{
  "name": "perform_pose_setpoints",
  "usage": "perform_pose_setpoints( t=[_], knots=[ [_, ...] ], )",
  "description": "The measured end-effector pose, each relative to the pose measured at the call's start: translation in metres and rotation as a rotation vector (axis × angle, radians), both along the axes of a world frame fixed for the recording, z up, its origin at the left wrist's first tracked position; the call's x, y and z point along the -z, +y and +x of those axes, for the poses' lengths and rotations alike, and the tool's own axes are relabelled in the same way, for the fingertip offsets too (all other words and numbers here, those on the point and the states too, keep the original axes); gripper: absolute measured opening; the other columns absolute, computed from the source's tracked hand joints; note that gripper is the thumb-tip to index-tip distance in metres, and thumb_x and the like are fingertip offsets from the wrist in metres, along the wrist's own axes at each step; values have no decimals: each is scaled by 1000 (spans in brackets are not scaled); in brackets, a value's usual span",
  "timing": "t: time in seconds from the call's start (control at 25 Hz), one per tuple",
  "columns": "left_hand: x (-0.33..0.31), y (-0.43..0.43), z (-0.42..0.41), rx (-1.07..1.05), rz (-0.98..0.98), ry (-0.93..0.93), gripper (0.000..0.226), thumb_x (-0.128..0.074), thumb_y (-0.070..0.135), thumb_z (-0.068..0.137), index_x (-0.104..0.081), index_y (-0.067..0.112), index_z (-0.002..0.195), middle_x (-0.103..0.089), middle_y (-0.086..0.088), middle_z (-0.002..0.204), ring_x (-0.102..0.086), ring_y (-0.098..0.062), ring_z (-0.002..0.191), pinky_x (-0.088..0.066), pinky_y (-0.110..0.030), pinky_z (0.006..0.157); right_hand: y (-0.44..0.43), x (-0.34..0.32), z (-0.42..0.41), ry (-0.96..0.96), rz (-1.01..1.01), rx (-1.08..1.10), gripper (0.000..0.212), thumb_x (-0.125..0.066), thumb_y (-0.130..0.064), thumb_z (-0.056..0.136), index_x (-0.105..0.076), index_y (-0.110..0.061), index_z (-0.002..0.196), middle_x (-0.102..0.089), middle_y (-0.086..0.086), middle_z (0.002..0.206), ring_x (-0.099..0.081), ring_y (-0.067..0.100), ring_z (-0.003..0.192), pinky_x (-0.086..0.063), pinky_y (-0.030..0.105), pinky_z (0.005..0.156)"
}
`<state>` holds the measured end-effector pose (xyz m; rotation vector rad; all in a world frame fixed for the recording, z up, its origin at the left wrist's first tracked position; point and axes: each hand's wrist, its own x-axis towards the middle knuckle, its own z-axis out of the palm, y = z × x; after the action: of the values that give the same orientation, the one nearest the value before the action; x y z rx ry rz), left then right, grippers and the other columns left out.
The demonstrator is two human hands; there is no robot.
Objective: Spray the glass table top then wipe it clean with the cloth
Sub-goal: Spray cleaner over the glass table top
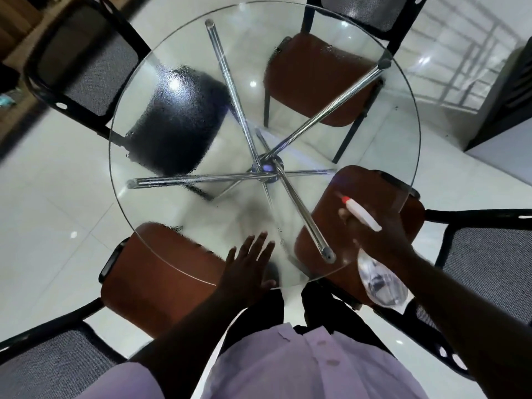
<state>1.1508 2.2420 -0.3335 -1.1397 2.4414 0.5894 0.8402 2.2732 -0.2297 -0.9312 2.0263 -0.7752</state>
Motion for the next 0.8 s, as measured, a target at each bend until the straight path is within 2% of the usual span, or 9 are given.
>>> perform_pose_setpoints(
  t=[0.08,0.16,0.28,0.32,0.44,0.56,0.64,0.72,0.8],
  knots=[
    [-1,-5,1,5,44,-24,99,-63,59,89,-7,33,166,9,5,176,-5,-28,163,-32,-58,121,-39,-7,11,90,-101,-116,14,-78,-31,93,-79,-18,88,-76,5,78,-77,29,75,-63,49,72],
    [-4,-10,0,13,55,-40,96,-63,55,88,-10,34,166,7,6,176,-7,-27,162,-37,-56,118,-74,-15,21,231,-182,-237,27,-75,-33,98,-75,-9,84,-71,6,70,-74,29,67,-60,45,69],
    [-7,-15,-4,-3,81,-47,92,-63,52,89,-15,33,165,2,6,176,-9,-27,161,-40,-55,116,-97,-20,30,177,-148,-304,34,-73,-45,99,-72,-11,98,-75,7,83,-75,30,74,-63,45,76],
    [-7,-15,-6,-10,76,-42,91,-63,52,89,-17,32,165,-1,6,176,-11,-28,161,-41,-55,115,-94,-19,30,159,-158,-296,37,-72,-47,98,-70,-11,96,-73,4,79,-74,30,73,-61,45,74],
    [-5,-13,-8,-33,64,-36,90,-64,54,87,-23,30,164,-6,4,175,-15,-30,159,-43,-58,112,-58,-4,16,106,-138,-123,28,-73,-34,94,-67,-10,81,-68,5,71,-70,32,71,-56,44,69],
    [-3,-9,-5,-32,38,-6,90,-64,58,84,-29,29,162,-13,1,174,-22,-33,157,-46,-60,108,8,11,-10,-70,-17,78,5,-83,-27,91,-82,-26,97,-80,-8,80,-76,14,71,-60,35,69],
    [-3,-7,-5,-19,22,-5,90,-59,64,83,-30,28,161,-16,0,174,-25,-34,156,-46,-61,107,52,16,-25,-3,57,32,17,-84,-21,93,-82,-30,108,-78,-23,78,-73,0,65,-61,22,67],
    [-4,-7,-6,-15,-3,-19,92,-46,72,82,-31,27,160,-17,-1,173,-27,-34,155,-47,-60,106,85,16,-29,-18,131,-28,5,-82,-21,93,-82,-20,98,-79,-7,73,-73,6,60,-61,25,62],
    [-5,-7,-13,-10,-18,-30,97,-38,77,81,-30,23,160,-16,-5,172,-30,-38,152,-47,-60,105,105,17,-25,2,167,-113,17,-77,-26,94,-74,-19,78,-72,4,62,-67,10,48,-53,28,50]
  ],
)
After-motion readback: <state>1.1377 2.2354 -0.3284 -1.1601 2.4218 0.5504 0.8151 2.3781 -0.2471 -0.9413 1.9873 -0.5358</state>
